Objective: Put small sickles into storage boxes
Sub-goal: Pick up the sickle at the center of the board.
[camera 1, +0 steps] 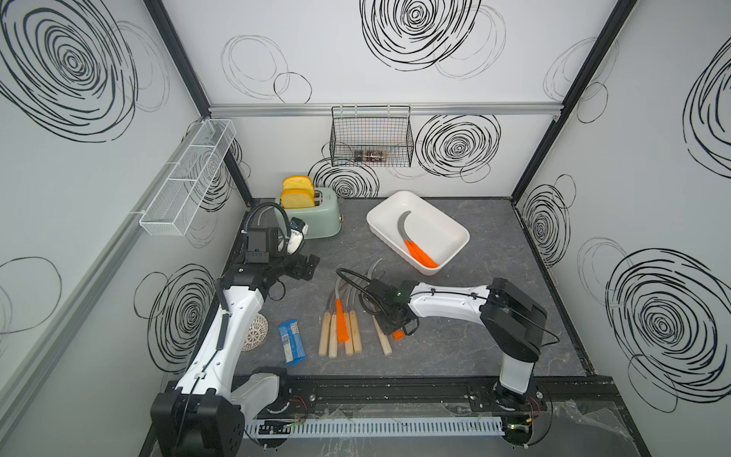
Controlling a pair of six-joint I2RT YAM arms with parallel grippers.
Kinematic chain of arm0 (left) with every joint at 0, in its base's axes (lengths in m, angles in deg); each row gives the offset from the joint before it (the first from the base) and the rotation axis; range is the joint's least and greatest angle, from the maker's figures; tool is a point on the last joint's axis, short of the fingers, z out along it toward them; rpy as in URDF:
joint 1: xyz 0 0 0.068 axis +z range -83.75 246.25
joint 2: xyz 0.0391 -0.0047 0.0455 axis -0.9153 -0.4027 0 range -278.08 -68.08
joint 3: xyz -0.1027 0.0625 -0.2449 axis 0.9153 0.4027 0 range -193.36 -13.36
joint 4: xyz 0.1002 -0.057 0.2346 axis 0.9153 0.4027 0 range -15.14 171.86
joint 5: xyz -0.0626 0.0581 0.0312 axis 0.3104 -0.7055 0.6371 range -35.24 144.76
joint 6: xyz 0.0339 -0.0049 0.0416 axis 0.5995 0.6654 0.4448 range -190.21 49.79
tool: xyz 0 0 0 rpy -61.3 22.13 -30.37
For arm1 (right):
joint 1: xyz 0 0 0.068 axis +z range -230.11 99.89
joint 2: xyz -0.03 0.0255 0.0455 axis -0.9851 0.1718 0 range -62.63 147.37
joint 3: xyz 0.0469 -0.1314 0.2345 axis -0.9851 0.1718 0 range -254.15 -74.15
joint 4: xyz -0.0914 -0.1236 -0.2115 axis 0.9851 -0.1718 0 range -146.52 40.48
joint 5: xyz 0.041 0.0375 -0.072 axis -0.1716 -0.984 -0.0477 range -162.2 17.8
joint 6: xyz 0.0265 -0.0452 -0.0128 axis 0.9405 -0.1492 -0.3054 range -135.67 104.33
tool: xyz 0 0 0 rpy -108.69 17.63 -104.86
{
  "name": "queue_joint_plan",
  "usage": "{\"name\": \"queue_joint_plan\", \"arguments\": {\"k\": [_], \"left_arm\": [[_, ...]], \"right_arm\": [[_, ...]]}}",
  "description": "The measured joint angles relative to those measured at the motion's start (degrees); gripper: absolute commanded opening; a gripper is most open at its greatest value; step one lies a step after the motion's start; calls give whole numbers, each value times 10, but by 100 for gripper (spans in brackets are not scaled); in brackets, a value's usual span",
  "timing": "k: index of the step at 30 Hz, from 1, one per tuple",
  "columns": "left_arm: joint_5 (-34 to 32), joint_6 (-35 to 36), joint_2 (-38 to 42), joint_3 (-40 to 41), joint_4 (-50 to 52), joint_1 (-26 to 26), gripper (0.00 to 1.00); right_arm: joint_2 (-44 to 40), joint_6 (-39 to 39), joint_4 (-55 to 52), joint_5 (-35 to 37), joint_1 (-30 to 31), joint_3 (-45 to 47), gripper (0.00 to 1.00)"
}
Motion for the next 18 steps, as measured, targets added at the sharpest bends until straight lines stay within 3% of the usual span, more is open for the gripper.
{"name": "queue_joint_plan", "arguments": {"k": [18], "left_arm": [[1,0,0,0,-4,-4,96]], "right_arm": [[-3,2,14,-2,0,9,39]]}}
